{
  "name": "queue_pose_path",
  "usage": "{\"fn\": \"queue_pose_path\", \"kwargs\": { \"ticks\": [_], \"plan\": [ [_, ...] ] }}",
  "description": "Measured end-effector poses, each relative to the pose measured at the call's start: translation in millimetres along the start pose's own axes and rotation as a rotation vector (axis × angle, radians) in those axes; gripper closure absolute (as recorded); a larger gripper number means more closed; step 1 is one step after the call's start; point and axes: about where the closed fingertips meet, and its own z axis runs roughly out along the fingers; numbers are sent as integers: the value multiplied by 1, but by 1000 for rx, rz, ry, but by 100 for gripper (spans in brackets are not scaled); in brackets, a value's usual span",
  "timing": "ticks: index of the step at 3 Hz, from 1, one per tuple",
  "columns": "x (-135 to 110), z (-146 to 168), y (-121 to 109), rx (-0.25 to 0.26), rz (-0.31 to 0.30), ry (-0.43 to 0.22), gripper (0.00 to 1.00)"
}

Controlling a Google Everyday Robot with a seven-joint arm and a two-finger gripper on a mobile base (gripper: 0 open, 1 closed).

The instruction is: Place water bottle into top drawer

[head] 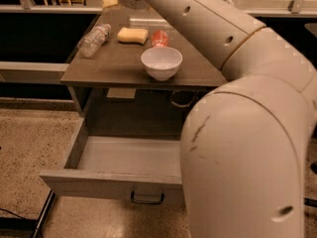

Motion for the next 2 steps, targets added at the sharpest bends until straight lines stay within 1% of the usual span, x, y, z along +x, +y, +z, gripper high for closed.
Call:
{"fn": "queue_pose_path", "kwargs": {
  "ticks": [1,2],
  "plan": [
    [6,20,-3,18,-18,9,0],
    [5,23,-32,61,30,-38,0]
  ]
}}
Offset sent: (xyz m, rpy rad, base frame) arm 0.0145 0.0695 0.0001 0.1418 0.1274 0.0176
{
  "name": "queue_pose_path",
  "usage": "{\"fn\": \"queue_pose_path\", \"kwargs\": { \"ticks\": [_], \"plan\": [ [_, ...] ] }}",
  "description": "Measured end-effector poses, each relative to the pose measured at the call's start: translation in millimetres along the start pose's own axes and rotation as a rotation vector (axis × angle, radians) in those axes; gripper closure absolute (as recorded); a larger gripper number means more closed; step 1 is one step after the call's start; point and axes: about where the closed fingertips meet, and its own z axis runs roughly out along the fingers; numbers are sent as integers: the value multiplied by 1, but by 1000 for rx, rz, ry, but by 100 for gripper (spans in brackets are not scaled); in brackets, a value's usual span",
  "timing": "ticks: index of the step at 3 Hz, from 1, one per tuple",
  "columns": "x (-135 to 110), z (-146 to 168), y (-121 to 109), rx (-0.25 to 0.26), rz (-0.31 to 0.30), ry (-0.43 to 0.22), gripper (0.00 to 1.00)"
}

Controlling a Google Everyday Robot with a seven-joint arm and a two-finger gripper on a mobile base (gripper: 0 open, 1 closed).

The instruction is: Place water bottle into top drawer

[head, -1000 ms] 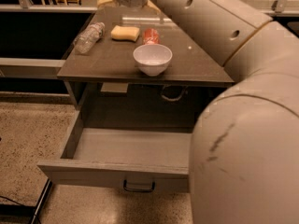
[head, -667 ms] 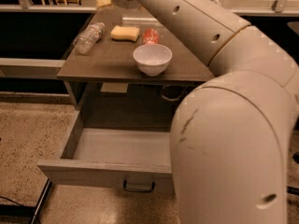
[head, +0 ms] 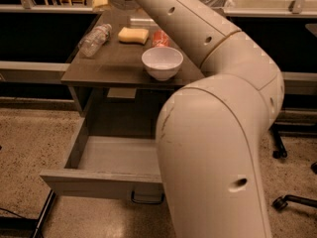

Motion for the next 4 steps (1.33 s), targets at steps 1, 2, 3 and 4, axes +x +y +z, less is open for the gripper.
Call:
{"fn": "queue_pose_path", "kwargs": {
  "ticks": [1,2,3,4],
  "plan": [
    [-10,-4,-38,19,88,-53,0],
    [-15,1,-54,11,122,-57,0],
    [-18,13,-61,-2,143,-56,0],
    [-24,33,-58,-18,160,-90,0]
  ]
}}
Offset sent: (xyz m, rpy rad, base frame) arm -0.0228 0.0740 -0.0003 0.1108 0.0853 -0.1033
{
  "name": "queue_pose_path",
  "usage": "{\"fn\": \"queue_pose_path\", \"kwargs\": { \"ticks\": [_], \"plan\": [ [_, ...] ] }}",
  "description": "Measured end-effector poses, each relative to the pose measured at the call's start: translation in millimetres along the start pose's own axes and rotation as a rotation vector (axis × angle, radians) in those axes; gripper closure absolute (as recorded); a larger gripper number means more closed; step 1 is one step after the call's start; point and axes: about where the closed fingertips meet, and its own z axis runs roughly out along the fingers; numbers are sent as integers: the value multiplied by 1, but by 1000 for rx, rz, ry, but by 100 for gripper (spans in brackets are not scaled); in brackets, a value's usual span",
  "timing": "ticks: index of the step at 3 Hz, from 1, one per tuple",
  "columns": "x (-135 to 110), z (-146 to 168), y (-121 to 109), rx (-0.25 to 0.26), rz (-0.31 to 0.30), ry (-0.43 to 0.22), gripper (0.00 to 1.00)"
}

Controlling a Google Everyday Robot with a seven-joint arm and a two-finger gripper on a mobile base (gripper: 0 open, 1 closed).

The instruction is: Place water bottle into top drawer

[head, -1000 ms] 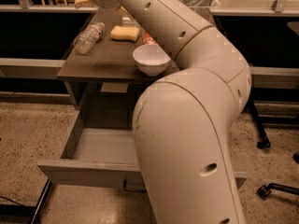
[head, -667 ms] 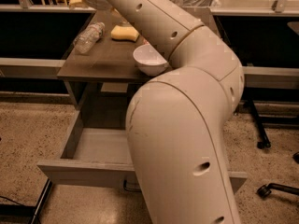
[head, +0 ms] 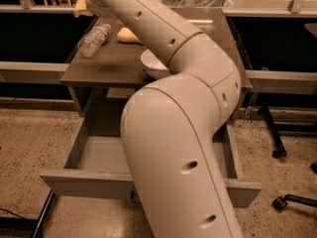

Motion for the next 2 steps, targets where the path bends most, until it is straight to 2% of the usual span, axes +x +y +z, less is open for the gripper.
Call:
{"fn": "queue_pose_path", "kwargs": {
  "ticks": [2],
  "plan": [
    [5,36,5,-6,-2,-11,0]
  ]
}}
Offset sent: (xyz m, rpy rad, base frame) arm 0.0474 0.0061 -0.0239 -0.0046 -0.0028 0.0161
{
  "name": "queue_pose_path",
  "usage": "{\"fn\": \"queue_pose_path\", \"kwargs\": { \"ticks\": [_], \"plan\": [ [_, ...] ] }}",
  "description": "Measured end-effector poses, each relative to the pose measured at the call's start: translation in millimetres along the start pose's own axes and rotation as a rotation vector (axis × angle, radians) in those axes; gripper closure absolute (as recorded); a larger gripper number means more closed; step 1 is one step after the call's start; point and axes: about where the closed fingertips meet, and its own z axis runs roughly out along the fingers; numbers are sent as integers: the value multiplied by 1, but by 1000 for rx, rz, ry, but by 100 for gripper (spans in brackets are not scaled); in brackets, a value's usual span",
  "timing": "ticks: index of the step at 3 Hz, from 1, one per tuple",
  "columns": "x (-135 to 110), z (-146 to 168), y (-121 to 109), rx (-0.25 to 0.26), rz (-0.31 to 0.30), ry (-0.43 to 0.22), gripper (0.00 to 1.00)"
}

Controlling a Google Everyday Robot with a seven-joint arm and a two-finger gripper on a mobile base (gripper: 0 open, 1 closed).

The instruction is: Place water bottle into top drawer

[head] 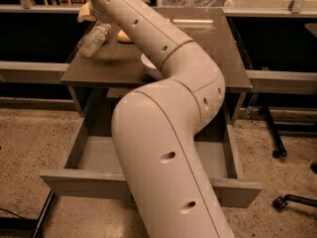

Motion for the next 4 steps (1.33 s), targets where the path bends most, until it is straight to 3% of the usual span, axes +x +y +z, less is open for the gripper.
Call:
{"fn": "queue_pose_path", "kwargs": {
  "ticks": [3,4],
  "plan": [
    [-27,39,-26,65,-26,-104,0],
    [-34,53,-33,73,-36,-126,6]
  ]
}}
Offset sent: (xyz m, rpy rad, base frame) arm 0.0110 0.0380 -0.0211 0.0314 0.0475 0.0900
